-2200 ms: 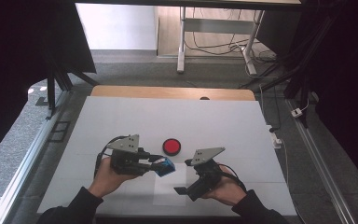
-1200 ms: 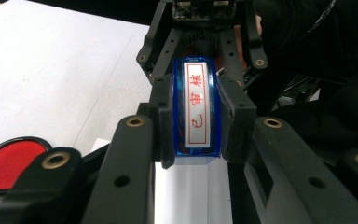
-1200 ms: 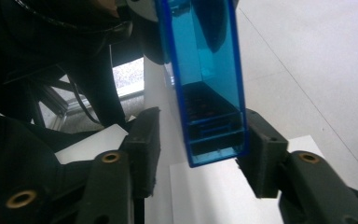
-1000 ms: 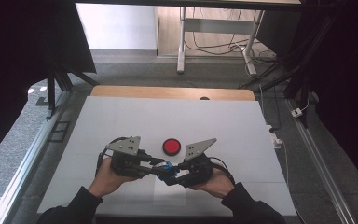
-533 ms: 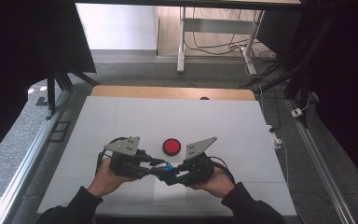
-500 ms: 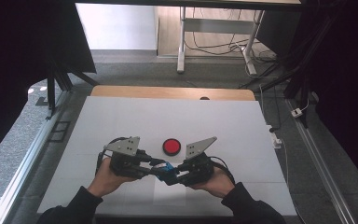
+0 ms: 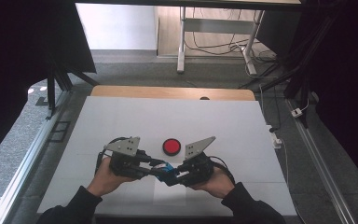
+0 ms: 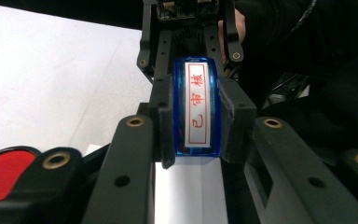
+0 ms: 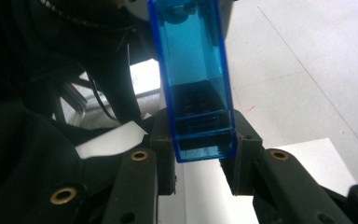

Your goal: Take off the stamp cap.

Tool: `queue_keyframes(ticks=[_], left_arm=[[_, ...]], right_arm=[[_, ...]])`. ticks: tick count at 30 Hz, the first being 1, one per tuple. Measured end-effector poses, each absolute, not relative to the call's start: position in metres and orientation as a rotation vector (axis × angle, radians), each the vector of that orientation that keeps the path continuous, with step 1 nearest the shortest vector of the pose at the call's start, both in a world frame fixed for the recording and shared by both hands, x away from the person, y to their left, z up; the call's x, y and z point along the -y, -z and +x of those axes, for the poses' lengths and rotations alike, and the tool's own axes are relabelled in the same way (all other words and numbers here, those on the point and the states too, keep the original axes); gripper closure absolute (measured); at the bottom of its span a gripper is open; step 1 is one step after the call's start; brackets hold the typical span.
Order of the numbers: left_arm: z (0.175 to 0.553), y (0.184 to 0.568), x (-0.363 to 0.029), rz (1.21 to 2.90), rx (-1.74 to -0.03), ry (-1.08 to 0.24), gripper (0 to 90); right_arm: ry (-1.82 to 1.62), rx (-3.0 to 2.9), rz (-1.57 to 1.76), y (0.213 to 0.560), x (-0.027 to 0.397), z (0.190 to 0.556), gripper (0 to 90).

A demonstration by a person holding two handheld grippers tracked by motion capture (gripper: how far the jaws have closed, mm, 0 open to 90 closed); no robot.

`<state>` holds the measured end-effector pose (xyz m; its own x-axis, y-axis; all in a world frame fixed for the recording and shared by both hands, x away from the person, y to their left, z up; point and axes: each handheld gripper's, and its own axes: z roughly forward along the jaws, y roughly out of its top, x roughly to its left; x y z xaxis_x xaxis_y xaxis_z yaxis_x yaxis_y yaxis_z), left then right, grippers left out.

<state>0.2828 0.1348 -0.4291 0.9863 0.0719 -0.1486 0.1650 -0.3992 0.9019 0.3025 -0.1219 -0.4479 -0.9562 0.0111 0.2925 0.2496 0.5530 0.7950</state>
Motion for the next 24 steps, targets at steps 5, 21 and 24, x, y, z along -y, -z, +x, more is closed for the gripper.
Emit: queue_keyframes(ticks=[5,21,24], left_arm=[[0.2847,0.4301,-0.1352,1.974,-0.162,0.144,70.2],[0.2792,0.4268,-0.1328,2.007,-0.153,0.061,70.3],[0.2800,0.4262,-0.1349,1.992,-0.158,0.083,70.3]], right_arm=[[1.361,2.591,-0.131,0.4452,0.1213,0.2981,68.8],[1.326,2.561,-0.238,0.4464,0.1213,0.3009,68.7],[1.306,2.606,-0.185,0.4457,0.1215,0.2981,68.8]])
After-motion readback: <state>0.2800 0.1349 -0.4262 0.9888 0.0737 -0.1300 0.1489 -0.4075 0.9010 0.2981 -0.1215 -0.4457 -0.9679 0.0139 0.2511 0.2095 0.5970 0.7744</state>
